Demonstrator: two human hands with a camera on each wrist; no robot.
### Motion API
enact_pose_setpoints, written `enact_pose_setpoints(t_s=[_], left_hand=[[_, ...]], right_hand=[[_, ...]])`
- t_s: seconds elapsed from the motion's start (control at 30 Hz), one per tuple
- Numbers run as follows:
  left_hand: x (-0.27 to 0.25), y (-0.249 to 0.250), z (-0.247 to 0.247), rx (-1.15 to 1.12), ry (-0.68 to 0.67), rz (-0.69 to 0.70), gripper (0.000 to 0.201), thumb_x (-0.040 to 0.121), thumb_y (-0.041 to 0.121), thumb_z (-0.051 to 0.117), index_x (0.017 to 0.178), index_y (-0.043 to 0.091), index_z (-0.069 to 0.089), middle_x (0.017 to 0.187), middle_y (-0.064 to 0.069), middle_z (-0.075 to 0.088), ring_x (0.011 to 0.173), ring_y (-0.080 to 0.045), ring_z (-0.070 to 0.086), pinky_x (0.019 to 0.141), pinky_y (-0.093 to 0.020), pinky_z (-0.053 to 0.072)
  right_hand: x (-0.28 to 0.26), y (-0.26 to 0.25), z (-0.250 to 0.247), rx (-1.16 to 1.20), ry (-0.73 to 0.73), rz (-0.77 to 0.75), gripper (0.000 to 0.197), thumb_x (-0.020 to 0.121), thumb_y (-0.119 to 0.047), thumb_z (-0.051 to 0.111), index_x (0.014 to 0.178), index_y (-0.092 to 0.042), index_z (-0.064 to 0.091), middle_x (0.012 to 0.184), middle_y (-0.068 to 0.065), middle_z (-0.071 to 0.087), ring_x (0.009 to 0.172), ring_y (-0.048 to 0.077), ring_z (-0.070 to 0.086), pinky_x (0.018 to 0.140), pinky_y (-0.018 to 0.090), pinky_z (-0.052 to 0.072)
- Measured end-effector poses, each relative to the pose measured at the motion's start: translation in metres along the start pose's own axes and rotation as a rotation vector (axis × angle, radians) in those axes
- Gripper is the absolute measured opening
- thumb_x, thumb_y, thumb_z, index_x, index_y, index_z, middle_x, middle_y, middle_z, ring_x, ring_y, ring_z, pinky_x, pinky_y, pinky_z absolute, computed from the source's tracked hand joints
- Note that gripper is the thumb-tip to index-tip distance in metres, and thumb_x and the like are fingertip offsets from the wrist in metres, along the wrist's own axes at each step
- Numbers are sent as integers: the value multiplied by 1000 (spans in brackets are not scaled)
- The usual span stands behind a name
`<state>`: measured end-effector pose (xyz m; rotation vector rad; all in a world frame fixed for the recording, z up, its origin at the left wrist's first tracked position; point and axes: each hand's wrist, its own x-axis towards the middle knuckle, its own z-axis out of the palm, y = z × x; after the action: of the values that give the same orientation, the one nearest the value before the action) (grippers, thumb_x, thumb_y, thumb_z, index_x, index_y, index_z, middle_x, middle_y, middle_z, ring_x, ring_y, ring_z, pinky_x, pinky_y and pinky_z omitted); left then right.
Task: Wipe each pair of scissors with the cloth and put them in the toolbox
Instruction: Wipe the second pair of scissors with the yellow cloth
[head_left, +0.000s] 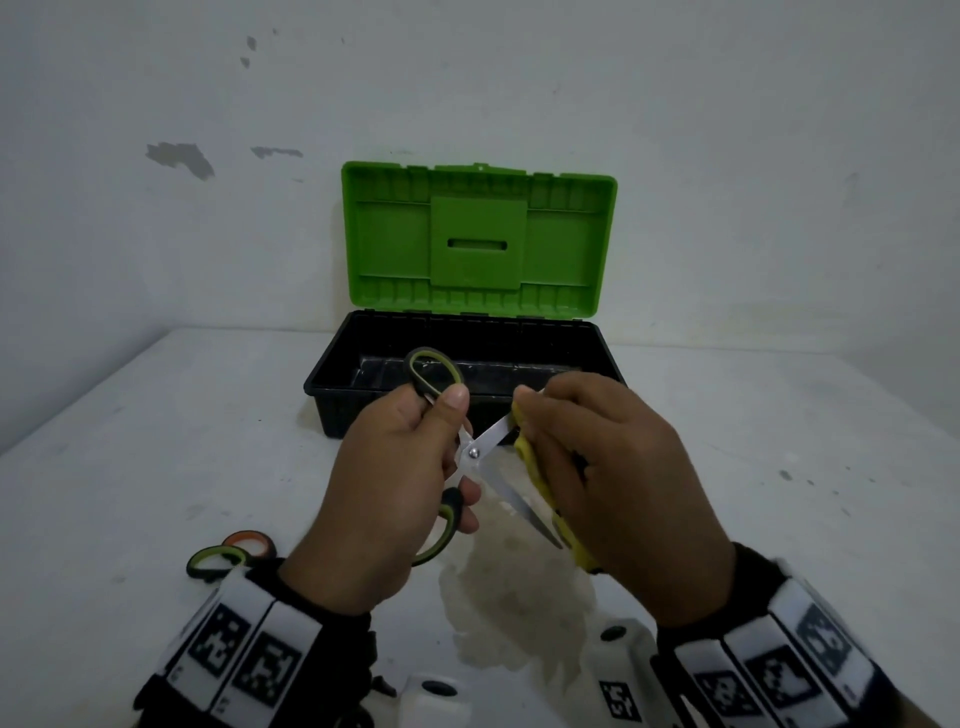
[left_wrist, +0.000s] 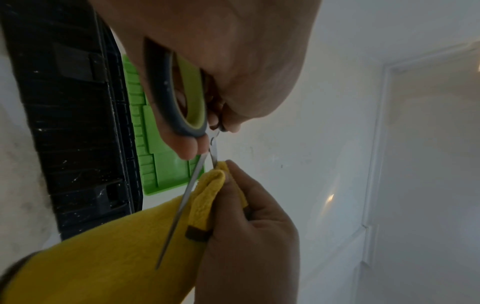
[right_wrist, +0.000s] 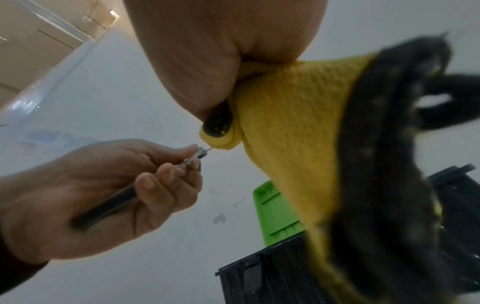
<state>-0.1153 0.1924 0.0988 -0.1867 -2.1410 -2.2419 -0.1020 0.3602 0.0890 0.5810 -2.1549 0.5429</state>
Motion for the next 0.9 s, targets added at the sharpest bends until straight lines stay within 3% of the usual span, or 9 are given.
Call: enact_pose_setpoints(t_s=[0.13,0.27,0.33,0.47,0.53,0.63,0.77,0.9], left_hand=[[-2,-1,0,-20,-27,-25,33,99,28,53,79,3,55,60,-6,40,45,-20,54,43,-30,48],[-4,-1,0,-6,-45,-55,36,100,29,52,83,-2,56,60,-4,42,47,-21,54,43,-29,49],[-3,1,-2,2,-44,-79,37,99,31,52,85,-2,58,60,-3,43,49,-21,55,45,-30,50],[1,3,-3,1,-44,-126,35,99,33,52,83,2,60,58,-2,43,49,-21,56,47,-31,50],[1,4,0,-24,-66,-151,35,99,32,53,82,3,60,58,-2,43,49,-22,55,46,-31,49],[-1,6,2,-25,-111,-170,34,98,32,53,85,1,59,58,-2,42,49,-21,53,44,-30,48],[-3,8,0,5,-109,-147,34,99,31,52,85,0,57,57,-2,40,47,-20,53,43,-29,47],[-2,12,0,21,-116,-131,37,100,31,51,84,-3,52,57,-1,40,46,-19,52,43,-30,48]], right_hand=[[1,20,-1,6,36,44,19,92,-13,61,104,-7,75,95,7,69,84,21,64,76,31,53],[0,38,-12,-15,37,153,22,88,-4,69,108,-10,75,98,3,71,88,2,57,85,3,42],[-2,41,-22,11,60,213,22,87,-7,71,108,-13,75,99,-1,72,91,-5,54,88,0,39],[-8,20,-33,80,47,119,28,85,-19,70,113,-16,72,106,-15,65,99,-5,57,93,5,40],[-12,8,-28,78,-35,35,28,86,-21,70,114,-16,69,108,-11,67,100,2,59,92,8,41],[-14,2,-16,55,-145,-101,21,89,-16,68,109,-11,72,105,2,69,97,15,62,88,22,48],[-14,11,-13,38,-65,-115,17,87,-10,70,104,-7,74,101,7,69,89,23,65,76,36,53],[-11,4,-11,67,-74,-122,17,87,-10,69,103,-7,74,100,6,70,88,21,65,77,34,53]])
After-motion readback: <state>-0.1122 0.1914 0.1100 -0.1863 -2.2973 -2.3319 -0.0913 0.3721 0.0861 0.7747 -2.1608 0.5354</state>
